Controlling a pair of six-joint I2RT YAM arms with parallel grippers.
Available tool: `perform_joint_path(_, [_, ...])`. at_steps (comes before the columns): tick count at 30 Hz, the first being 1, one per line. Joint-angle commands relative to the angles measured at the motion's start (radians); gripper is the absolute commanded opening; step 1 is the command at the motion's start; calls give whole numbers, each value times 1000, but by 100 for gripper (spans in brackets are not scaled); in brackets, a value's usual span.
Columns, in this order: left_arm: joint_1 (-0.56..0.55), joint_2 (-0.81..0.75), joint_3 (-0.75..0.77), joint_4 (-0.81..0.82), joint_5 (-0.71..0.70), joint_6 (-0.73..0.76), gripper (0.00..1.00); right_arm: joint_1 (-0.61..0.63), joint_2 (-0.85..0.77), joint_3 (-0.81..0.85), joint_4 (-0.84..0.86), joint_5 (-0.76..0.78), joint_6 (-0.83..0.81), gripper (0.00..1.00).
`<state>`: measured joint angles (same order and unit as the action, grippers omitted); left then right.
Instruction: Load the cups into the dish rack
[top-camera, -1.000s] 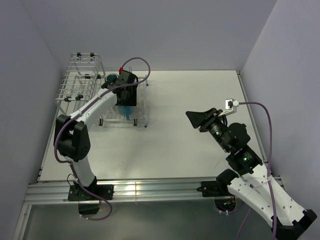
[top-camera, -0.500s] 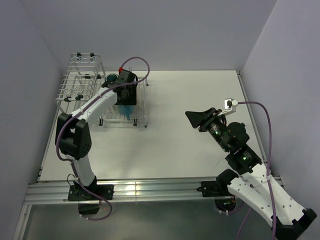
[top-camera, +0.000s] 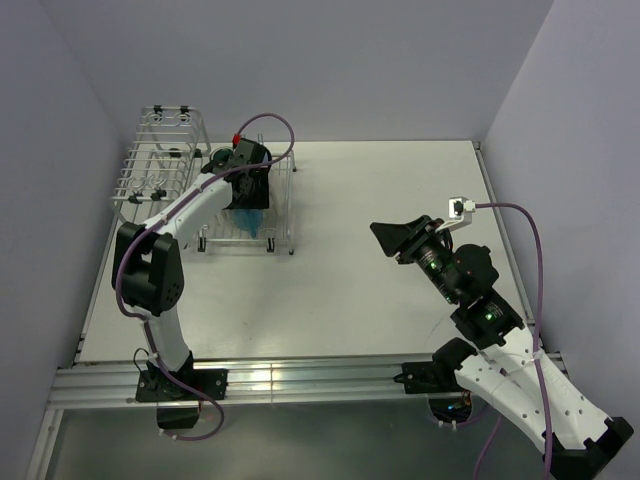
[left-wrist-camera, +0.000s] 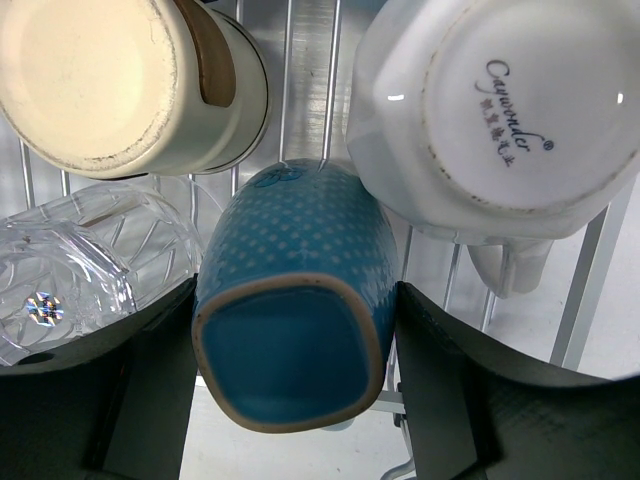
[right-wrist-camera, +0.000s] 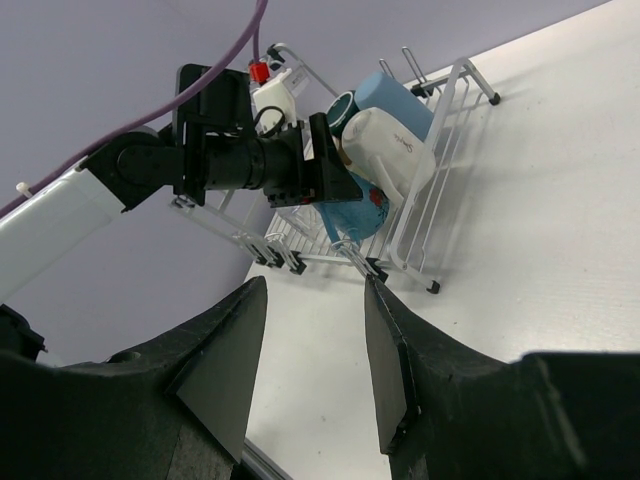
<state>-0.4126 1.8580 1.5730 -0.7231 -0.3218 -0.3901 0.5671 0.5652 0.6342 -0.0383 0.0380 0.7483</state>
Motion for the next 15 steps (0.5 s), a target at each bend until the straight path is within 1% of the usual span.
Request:
perform_joint_path(1, [0, -19, 32, 36, -23, -16, 9, 2, 2, 13, 20, 2, -17, 51])
perform_joint_path(3, [1, -17, 33, 34, -17, -18, 15, 2, 2, 13, 20, 2, -15, 52])
perform_joint_path(6, [0, -23, 30, 34, -16, -20, 27, 4, 7, 18, 20, -4, -17, 51])
perform_joint_path(7, [1, -25, 28, 34, -17, -20, 37, 2, 5, 19, 20, -6, -18, 51])
perform_joint_path(9, [1, -32, 27, 33, -17, -20, 45, 2, 9, 22, 18, -9, -17, 51])
perform_joint_path(10, [1, -34, 25, 33, -19, -18, 53, 2, 10, 25, 18, -10, -18, 52])
perform_joint_path(12, [0, -40, 30, 27, -20, -18, 58, 2, 13, 28, 18, -12, -17, 52])
perform_joint_path(13, [0, -42, 32, 25, -19, -18, 63, 4, 15, 30, 20, -15, -18, 51])
perform_joint_path(15, [0, -48, 32, 22, -20, -19, 68, 2, 18, 35, 18, -18, -17, 51])
